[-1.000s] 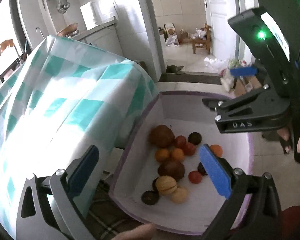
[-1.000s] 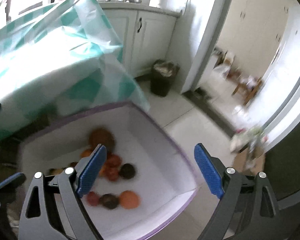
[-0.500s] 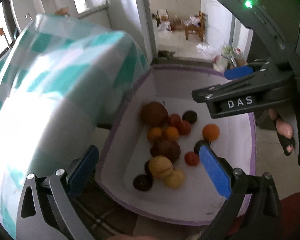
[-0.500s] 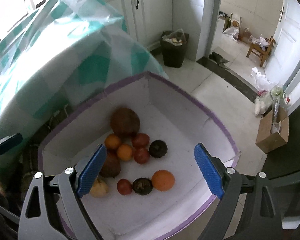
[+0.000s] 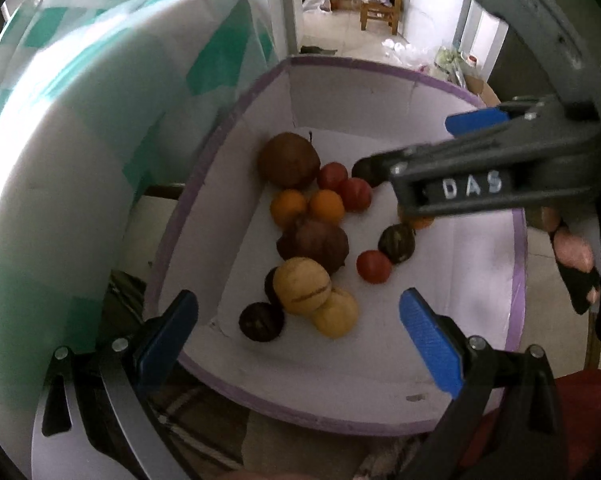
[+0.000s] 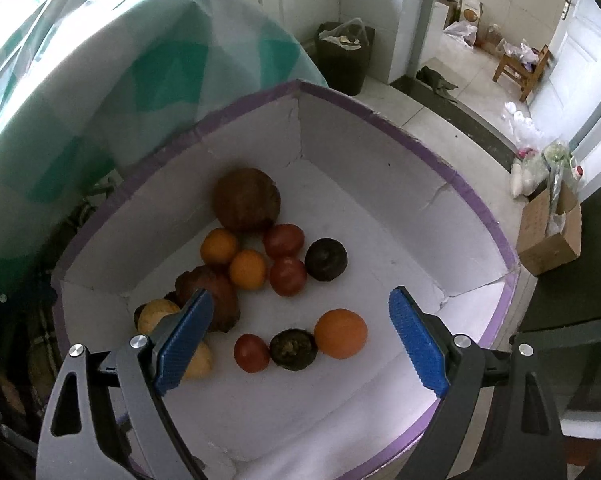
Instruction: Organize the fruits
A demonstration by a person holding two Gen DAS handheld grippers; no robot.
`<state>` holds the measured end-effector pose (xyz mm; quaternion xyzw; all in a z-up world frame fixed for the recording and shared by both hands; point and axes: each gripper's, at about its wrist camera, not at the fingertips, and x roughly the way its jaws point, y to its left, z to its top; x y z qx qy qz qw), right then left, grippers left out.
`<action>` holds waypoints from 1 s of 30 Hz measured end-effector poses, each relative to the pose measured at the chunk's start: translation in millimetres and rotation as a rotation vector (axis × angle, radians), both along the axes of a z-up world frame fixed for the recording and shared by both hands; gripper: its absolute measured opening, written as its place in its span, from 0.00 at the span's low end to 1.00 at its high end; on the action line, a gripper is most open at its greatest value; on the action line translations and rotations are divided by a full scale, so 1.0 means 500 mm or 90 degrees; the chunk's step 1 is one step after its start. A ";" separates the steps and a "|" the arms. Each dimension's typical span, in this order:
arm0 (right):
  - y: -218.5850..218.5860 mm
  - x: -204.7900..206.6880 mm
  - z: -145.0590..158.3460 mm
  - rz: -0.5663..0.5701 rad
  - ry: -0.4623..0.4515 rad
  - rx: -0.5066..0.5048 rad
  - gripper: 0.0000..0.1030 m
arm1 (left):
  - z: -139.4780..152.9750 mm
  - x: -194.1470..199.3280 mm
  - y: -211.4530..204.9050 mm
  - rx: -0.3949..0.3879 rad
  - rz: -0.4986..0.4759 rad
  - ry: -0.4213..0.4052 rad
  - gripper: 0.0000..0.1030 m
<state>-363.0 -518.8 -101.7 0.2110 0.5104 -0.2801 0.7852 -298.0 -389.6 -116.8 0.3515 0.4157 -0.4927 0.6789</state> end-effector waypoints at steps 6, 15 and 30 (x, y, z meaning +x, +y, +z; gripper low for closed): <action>0.001 0.001 0.003 0.001 -0.006 0.001 0.84 | -0.006 0.000 -0.001 0.007 0.000 0.000 0.98; 0.005 0.007 0.002 0.004 -0.010 0.009 0.84 | -0.011 0.002 -0.003 0.013 0.003 -0.004 0.98; 0.011 0.012 -0.010 0.008 -0.008 0.021 0.84 | -0.016 0.003 -0.003 0.018 0.004 -0.006 0.98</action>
